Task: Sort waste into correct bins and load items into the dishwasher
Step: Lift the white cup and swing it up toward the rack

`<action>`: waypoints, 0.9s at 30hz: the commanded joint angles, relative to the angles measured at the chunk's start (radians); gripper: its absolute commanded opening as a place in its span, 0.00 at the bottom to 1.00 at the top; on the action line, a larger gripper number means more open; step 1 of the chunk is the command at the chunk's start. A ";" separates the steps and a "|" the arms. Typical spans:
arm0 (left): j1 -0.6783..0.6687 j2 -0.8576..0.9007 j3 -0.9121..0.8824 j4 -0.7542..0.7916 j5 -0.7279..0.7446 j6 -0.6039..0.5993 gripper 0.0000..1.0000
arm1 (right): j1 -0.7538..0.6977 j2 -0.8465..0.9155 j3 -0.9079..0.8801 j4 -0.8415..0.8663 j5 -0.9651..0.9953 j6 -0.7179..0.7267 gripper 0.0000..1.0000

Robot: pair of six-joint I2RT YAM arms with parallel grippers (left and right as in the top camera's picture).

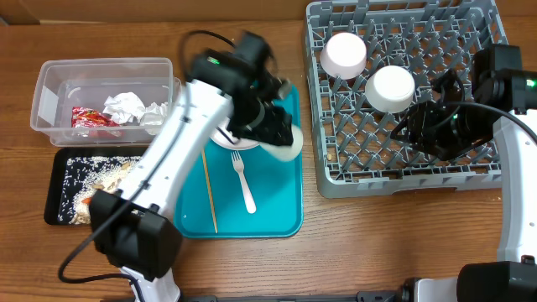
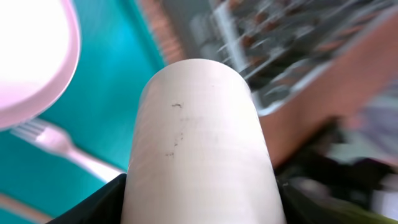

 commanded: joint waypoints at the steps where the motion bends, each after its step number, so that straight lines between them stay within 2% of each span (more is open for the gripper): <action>1: 0.122 0.003 0.024 -0.004 0.396 0.161 0.27 | 0.003 -0.003 -0.003 -0.003 -0.002 -0.004 0.59; 5: 0.241 0.003 0.019 -0.024 0.618 0.268 0.27 | 0.003 -0.003 -0.003 -0.003 -0.093 -0.048 0.63; 10: 0.295 0.003 0.018 -0.044 0.795 0.345 0.27 | 0.003 -0.003 -0.003 -0.003 -0.358 -0.263 0.62; 12: 0.295 0.003 0.018 -0.044 0.818 0.348 0.27 | 0.003 -0.003 -0.003 -0.001 -0.414 -0.311 0.62; 27: 0.279 0.003 0.018 -0.041 0.819 0.348 0.27 | 0.042 -0.003 -0.003 0.019 -0.436 -0.344 0.64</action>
